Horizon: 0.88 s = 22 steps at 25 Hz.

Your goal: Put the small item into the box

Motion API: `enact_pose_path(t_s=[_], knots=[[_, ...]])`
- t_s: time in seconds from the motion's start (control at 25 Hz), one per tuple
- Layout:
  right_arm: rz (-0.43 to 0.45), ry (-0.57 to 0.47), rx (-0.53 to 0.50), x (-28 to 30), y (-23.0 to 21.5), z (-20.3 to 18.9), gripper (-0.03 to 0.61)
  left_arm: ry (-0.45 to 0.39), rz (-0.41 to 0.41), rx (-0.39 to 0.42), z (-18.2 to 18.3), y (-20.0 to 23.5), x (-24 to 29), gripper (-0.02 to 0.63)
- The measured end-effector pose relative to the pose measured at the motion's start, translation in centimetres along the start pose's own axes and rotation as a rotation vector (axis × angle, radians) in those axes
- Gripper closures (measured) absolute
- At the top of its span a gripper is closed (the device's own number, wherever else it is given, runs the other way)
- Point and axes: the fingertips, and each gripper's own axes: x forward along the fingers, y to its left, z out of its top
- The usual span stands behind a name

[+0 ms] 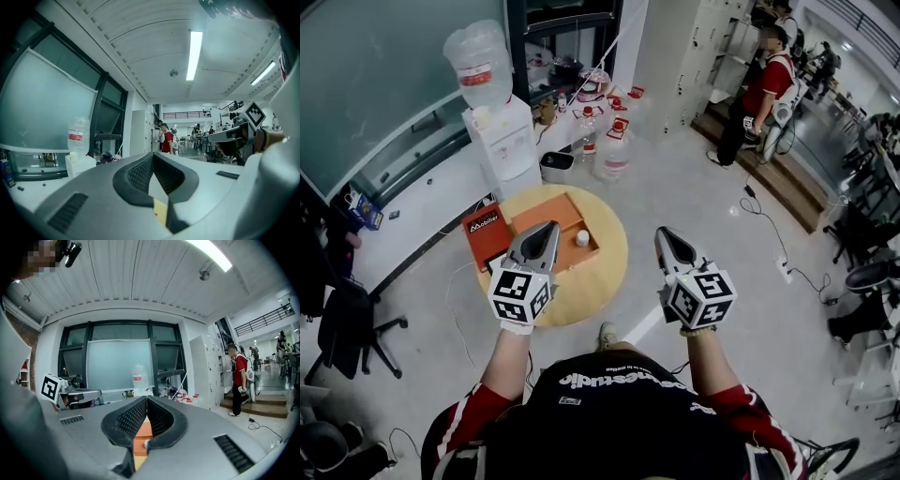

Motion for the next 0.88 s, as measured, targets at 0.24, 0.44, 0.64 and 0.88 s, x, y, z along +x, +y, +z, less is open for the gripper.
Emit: enact_pose_path(t_s=[0.24, 0.44, 0.64, 0.88], knots=[[-0.008, -0.009, 0.0, -0.4, -0.4, 0.1, 0.551, -0.001, -0.007, 0.004, 0.0, -0.3, 0.1, 0.597], [-0.012, -0.028, -0.008, -0.7, -0.4, 0.9, 0.551, -0.016, -0.026, -0.008, 0.5, -0.8, 0.1, 0.597], [-0.02, -0.032, -0.005, -1.3, -0.7, 0.9, 0.551, -0.003, -0.032, -0.005, 0.2, -1.3, 0.0, 0.597], [-0.014, -0.032, 0.003, -1.4, -0.4, 0.5, 0.551, -0.001, -0.045, -0.012, 0.0, -1.7, 0.0, 0.597]])
